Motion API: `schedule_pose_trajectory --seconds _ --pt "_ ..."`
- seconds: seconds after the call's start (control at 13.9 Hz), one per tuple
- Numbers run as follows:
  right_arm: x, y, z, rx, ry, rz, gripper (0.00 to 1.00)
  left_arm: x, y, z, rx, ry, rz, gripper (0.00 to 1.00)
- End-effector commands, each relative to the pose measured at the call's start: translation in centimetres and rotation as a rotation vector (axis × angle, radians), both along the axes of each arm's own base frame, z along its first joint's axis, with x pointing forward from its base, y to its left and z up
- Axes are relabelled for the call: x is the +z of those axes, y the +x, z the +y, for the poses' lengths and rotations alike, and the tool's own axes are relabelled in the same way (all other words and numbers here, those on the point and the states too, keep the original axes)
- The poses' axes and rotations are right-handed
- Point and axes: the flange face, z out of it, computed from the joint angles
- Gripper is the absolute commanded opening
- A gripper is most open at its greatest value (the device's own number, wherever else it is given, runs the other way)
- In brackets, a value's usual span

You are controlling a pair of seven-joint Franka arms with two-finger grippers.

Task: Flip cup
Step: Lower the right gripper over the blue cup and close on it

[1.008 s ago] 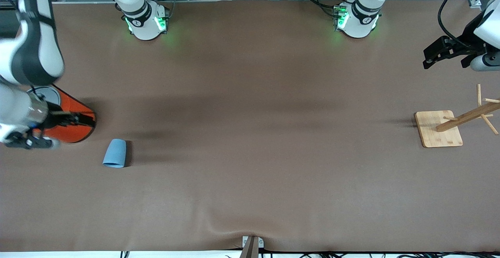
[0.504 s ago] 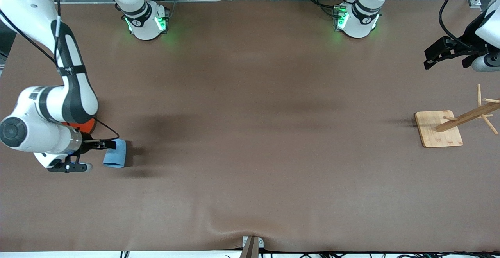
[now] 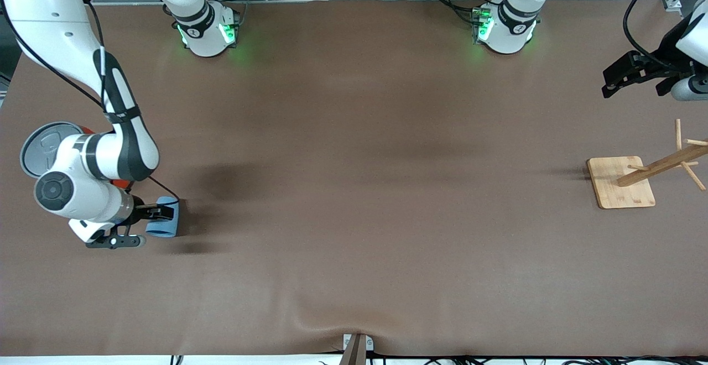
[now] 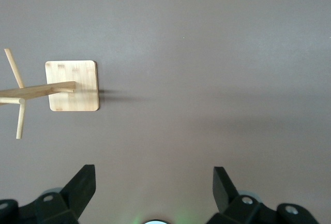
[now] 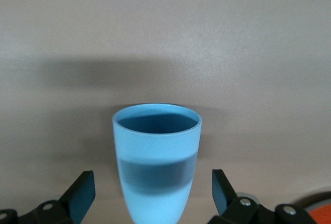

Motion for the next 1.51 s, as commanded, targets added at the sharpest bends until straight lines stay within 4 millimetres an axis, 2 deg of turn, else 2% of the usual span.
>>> schedule_pose_trajectory --seconds 0.0,0.29,0.58,0.65,0.72,0.79,0.94,1.08,1.15,1.3,1.44 --pt "-1.3 -0.7 -0.8 0.008 -0.014 0.002 1.00 0.2 0.1 -0.2 -0.005 0.009 0.010 1.00" --pt "-3.3 -0.8 -2.2 -0.009 -0.010 -0.009 1.00 0.1 0.2 -0.4 -0.008 0.011 0.011 1.00" --pt "-4.5 -1.5 -1.7 -0.012 0.000 0.003 1.00 0.3 0.1 -0.4 -0.006 0.018 0.007 1.00" --pt "-4.9 -1.7 -1.5 -0.010 0.002 -0.001 0.96 0.2 0.1 -0.4 -0.006 0.017 0.009 1.00" --pt "-4.9 -1.8 -1.4 -0.011 0.003 -0.002 0.88 0.2 0.1 -0.5 -0.008 0.013 0.011 1.00" --pt "-4.5 -1.8 -1.1 -0.011 0.003 -0.001 0.84 0.3 0.0 -0.5 -0.008 0.012 0.010 1.00" --pt "-2.3 -1.5 0.6 0.023 0.011 0.000 0.79 0.1 0.0 -0.5 -0.010 0.011 0.013 1.00" --pt "0.5 -1.3 3.5 0.081 0.022 -0.003 0.75 0.1 0.0 -0.5 -0.011 0.011 0.013 1.00" --pt "1.4 -1.1 4.3 0.124 0.021 -0.016 0.72 0.2 0.0 -0.4 -0.011 0.011 0.011 1.00" --pt "3.6 -0.9 6.5 0.292 0.022 -0.044 0.67 0.1 0.1 -0.5 -0.011 0.011 0.013 1.00" --pt "4.7 -0.9 11.1 0.516 0.026 -0.060 0.65 0.0 0.1 -0.7 -0.007 0.010 0.014 1.00"
